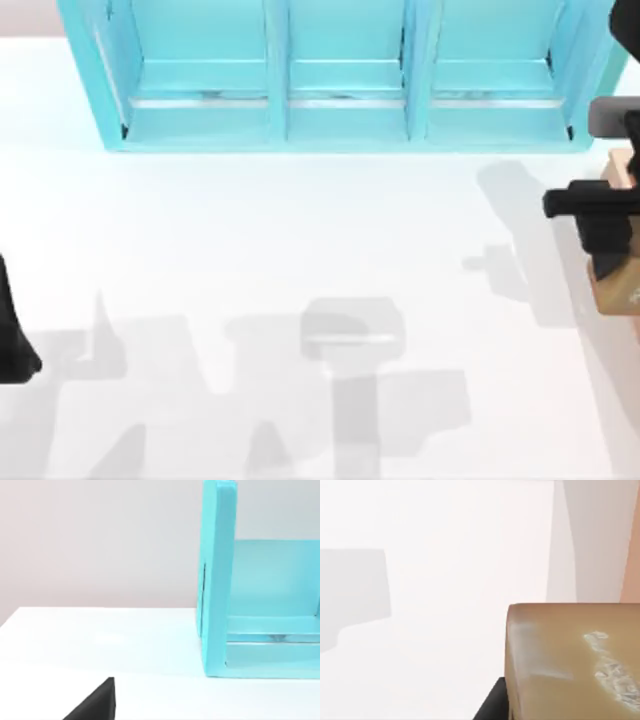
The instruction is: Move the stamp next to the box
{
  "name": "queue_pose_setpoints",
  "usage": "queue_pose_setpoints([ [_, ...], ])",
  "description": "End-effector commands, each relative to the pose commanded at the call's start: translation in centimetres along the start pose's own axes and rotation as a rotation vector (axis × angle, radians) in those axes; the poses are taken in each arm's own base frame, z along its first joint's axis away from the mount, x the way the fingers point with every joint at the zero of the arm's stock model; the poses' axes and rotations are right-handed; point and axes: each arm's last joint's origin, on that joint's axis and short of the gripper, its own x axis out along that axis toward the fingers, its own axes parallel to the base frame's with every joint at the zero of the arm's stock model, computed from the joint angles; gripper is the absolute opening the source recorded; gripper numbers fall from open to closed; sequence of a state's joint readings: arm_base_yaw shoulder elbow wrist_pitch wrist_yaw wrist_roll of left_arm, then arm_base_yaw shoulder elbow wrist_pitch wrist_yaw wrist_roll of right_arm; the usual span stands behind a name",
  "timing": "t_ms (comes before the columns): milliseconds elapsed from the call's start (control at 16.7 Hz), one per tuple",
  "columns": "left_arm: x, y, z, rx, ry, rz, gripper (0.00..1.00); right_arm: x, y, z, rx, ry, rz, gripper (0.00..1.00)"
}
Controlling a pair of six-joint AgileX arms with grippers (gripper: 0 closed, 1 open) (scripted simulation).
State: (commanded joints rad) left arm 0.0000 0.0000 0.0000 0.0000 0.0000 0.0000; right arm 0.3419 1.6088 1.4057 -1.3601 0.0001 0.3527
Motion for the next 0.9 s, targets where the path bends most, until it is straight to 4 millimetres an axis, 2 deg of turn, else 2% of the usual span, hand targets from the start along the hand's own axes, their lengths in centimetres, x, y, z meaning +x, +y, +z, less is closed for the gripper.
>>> queue_pose_setpoints([
  [120,0.0,0.0,0.0,0.0,0.0,0.0,1.0,-0.1,-1.4,-0.6,0.0,0.006,-0.002,0.0],
  [480,0.0,0.0,0.0,0.0,0.0,0.0,1.0,0.3,-1.3,-0.6,-0.001,0.004,-0.002,0.0],
  [900,0.0,0.0,0.0,0.0,0.0,0.0,1.0,3.9,-1.4,-0.6,0.0,0.003,-0.001,0.0],
])
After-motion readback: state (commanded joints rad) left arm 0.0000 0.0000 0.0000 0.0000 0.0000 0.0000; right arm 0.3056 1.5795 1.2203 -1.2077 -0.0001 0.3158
